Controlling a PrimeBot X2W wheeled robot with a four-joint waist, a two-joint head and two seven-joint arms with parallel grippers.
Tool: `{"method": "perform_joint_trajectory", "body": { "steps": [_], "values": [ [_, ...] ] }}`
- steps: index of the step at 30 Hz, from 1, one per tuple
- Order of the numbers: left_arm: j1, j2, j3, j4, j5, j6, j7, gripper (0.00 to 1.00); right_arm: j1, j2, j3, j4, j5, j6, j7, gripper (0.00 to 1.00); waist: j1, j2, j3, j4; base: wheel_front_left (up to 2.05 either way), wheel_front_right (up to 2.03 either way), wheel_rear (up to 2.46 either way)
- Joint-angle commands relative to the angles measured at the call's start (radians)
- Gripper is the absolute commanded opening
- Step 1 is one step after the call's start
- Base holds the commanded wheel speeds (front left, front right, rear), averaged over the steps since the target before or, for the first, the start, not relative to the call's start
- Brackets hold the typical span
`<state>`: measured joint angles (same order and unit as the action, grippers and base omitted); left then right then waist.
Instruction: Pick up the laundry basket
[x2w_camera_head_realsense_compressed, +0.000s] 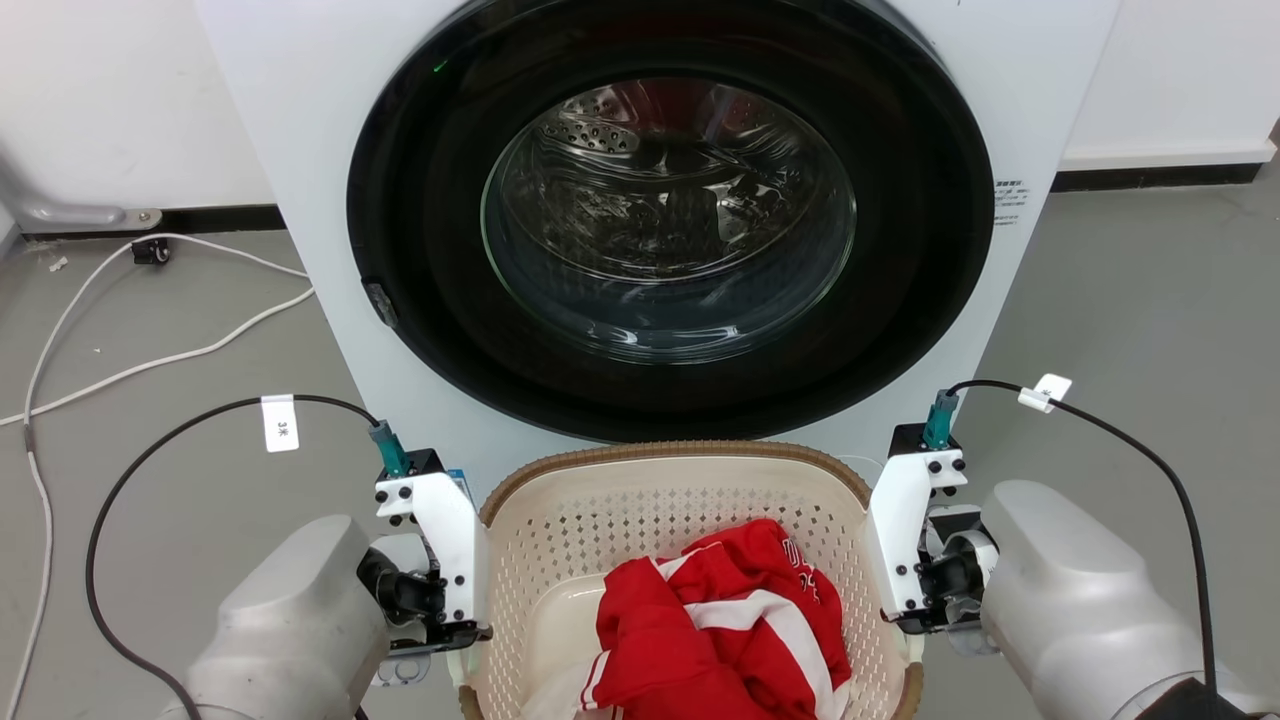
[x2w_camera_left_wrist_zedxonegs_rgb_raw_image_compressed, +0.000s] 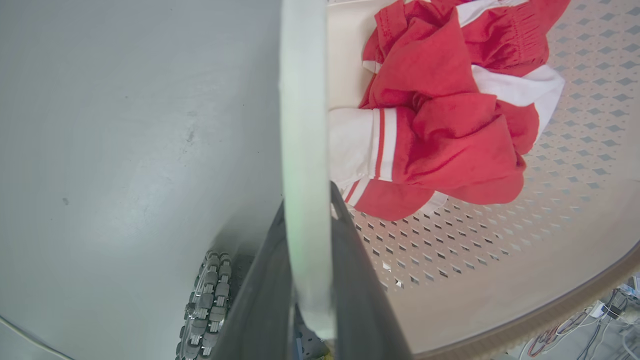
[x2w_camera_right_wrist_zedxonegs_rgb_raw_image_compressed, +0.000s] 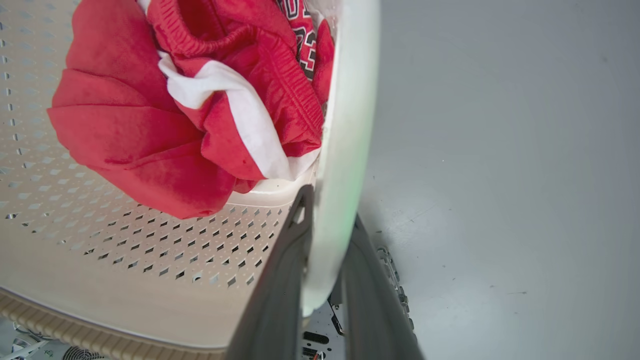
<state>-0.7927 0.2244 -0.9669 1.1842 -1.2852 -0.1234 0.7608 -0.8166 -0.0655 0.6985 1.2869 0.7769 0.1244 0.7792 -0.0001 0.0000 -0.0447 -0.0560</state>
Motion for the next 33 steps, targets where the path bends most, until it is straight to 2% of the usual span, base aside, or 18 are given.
{"method": "perform_joint_trajectory", "body": {
  "steps": [1,33],
  "values": [
    [0.002,-0.034,0.000,-0.018,-0.014,-0.013,-0.004,0.00,0.006,0.028,0.004,-0.014,0.018,0.012,-0.007,0.00,0.0001,0.0000,0.003,0.000,0.00,0.00,0.00],
    [0.009,-0.042,-0.013,-0.019,-0.046,-0.013,-0.007,0.00,0.005,0.032,0.035,-0.009,0.061,0.012,-0.011,0.00,0.0001,0.0000,0.018,0.004,0.00,0.00,0.00]
  ]
}}
